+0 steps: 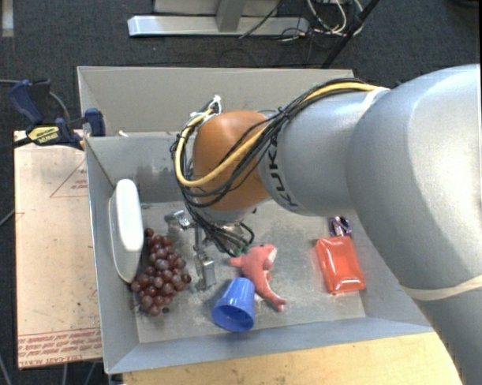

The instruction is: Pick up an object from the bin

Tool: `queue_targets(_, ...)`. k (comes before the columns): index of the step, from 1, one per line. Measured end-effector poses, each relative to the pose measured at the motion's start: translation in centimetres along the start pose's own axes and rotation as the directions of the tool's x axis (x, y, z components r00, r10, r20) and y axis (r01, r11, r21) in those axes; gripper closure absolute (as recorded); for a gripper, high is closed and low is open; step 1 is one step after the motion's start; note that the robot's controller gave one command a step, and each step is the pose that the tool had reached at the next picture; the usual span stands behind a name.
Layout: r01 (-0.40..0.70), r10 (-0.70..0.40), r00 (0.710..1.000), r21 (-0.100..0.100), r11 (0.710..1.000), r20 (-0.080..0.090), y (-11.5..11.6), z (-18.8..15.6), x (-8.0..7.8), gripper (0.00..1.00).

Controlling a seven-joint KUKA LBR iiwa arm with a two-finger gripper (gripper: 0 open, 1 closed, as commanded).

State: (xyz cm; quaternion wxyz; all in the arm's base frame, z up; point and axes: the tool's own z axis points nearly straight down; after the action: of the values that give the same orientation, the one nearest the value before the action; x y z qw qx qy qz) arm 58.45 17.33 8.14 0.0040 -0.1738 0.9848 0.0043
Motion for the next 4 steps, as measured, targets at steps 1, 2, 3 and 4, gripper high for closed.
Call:
queue_targets(1,0.0,0.0,1.0,0.0,1.0,0.0,0.0,0.0,0.0,0.0)
queue_targets(2,0.001,-0.001,1.0,0.0,1.0,0.0,0.0,0.0,0.0,0.0)
queue_targets(3,-0.031,0.031,1.0,0.0,1.0,0.002,0.6,-0.3,2.3,0.0)
queue_targets(4,-0.217,0.217,0.976,0.0,0.976,-0.002,2.4,-2.3,0.2,0.0)
